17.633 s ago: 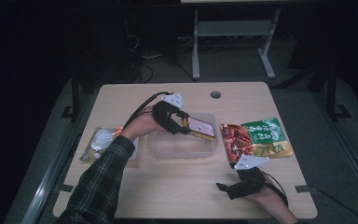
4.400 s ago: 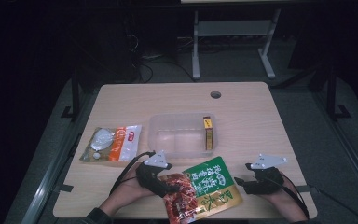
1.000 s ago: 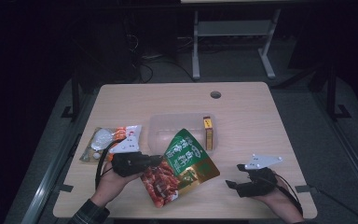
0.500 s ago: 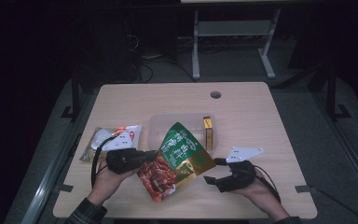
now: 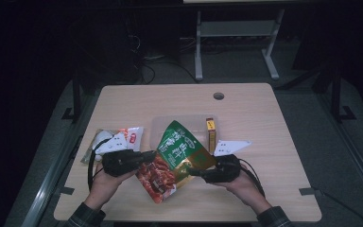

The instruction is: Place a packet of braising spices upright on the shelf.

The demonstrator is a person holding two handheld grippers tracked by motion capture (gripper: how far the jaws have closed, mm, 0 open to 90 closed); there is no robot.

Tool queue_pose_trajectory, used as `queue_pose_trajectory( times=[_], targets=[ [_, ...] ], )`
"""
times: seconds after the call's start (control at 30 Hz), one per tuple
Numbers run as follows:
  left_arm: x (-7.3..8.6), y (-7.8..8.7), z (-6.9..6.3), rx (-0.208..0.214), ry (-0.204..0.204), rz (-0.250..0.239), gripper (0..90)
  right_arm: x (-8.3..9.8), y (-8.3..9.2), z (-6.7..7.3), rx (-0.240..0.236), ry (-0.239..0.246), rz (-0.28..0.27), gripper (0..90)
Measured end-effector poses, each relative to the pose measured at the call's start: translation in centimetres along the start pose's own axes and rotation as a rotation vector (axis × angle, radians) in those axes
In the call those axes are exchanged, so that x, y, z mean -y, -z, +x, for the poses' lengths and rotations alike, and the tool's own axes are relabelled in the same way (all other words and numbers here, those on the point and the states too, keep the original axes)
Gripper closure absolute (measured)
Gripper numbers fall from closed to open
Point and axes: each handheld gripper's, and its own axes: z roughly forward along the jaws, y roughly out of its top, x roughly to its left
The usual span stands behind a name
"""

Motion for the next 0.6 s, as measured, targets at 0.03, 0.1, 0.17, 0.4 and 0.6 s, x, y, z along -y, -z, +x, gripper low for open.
queue_pose_trajectory(
  times=[0.03, 0.1, 0.17, 0.4, 0.6],
  targets=[
    [0.0, 0.0, -0.1, 0.0, 0.002, -0.004, 89.7, -0.2, -0.3, 0.0, -0.02, -0.005, -0.008, 58.7],
    [0.0, 0.1, -0.2, -0.018, -0.009, 0.002, 89.7, -0.3, -0.9, -0.1, -0.043, -0.011, -0.015, 61.9],
    [0.2, 0.3, 0.0, -0.022, 0.0, -0.007, 89.6, -0.4, -1.3, -0.1, -0.052, -0.021, -0.018, 67.7],
    [0.3, 0.3, -0.1, -0.017, 0.001, -0.019, 89.2, -0.7, -1.0, -0.6, -0.091, -0.04, -0.048, 89.1],
    [0.5, 0.2, -0.1, -0.021, -0.021, 0.0, 87.7, -1.3, -0.4, -0.6, -0.137, -0.048, -0.036, 89.8]
  ],
)
